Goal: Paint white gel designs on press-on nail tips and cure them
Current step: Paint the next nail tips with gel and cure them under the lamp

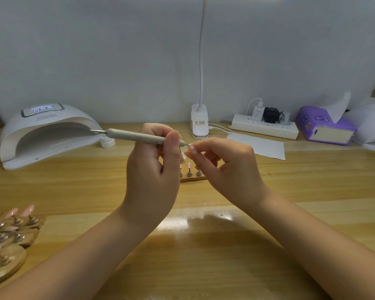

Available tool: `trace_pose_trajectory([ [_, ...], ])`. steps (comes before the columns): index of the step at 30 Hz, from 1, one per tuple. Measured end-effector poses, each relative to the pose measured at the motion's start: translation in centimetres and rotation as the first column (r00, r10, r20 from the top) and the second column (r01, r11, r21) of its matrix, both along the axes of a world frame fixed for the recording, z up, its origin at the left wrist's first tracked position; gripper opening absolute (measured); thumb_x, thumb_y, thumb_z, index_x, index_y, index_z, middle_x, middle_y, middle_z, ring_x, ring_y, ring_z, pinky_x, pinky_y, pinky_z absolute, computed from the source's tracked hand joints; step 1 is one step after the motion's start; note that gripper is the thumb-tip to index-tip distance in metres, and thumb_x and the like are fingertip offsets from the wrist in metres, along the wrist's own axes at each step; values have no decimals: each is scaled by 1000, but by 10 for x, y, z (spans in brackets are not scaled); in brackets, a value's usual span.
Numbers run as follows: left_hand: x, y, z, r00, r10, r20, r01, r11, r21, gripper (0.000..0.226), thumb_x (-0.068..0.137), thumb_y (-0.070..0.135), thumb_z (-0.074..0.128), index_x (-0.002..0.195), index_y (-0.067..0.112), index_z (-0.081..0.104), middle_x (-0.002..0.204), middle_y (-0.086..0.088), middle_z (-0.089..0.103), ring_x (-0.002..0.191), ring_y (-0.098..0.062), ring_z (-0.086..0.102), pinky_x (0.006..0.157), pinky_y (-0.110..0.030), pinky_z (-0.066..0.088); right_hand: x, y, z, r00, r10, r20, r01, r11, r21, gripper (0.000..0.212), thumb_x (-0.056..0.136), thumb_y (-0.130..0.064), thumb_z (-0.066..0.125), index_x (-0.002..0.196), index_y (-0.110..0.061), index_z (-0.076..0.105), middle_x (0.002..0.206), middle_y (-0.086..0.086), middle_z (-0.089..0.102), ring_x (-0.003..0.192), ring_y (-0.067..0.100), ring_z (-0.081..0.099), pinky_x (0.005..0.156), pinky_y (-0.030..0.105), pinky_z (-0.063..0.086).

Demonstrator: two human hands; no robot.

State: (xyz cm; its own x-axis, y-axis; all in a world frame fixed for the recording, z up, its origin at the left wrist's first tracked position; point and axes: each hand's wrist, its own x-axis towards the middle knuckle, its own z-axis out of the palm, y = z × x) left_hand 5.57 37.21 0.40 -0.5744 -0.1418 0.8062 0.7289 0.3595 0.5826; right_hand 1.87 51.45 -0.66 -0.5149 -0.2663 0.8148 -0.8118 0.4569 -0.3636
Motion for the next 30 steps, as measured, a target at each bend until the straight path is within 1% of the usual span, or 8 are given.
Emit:
trace_pose_trajectory([
  [3,0,0,0,1000,1,2,-1,1000,3,10,97,31,41,89,28,46,72,-1,56,60,-16,55,54,-23,45,0,0,0,1000,3,-5,-3,1000,0,9,88,-11,69,93,-5,74,77,-1,71,64,10,64,59,31,55],
  [8,0,0,0,1000,-3,9,3,1000,13,11,97,31,41,89,28,47,73,-2,57,62,-16,56,54,-20,45,0,0,1,1000,7,-12,-7,1000,-7,9,87,-10,70,92,-3,74,76,0,71,63,11,64,59,32,55],
  [11,1,1,0,1000,-13,5,13,1000,22,11,97,29,41,88,28,46,73,-3,57,61,-15,56,53,-16,44,0,0,1,1000,6,-9,-6,1000,-11,9,88,-10,69,91,-3,74,75,0,70,63,11,64,58,33,54],
  [16,1,1,1,1000,-27,5,27,999,44,10,96,28,40,89,29,47,75,-3,56,62,-15,55,54,-15,43,0,0,1,1000,-5,-11,5,1000,-12,10,88,-12,69,92,-4,74,74,0,71,62,11,64,58,31,54],
  [18,2,2,2,999,-34,0,34,998,47,9,95,26,39,89,29,46,77,-4,55,62,-17,54,53,-16,43,0,0,1,1000,-6,-10,6,1000,-10,10,88,-12,68,92,-5,74,75,0,71,62,11,64,58,31,54],
  [22,3,1,4,1000,-26,5,26,998,50,7,92,25,40,87,28,44,78,-4,53,62,-20,54,53,-23,44,0,1,1,1000,-11,-15,11,1000,-10,9,88,-12,68,93,-5,73,75,1,71,63,11,65,59,29,54],
  [26,3,2,4,999,-37,16,36,998,56,5,89,25,40,86,27,45,77,-3,53,62,-19,55,52,-21,43,1,0,2,1000,-12,-26,12,1000,-12,9,88,-11,69,92,-6,74,75,1,71,62,10,65,59,29,54],
  [30,3,1,3,999,-42,24,41,998,50,5,88,25,41,87,25,45,78,-3,53,63,-19,55,53,-22,44,0,1,2,1000,-7,-21,7,1000,-14,9,88,-11,69,92,-5,74,76,2,72,63,11,65,59,30,55],
])
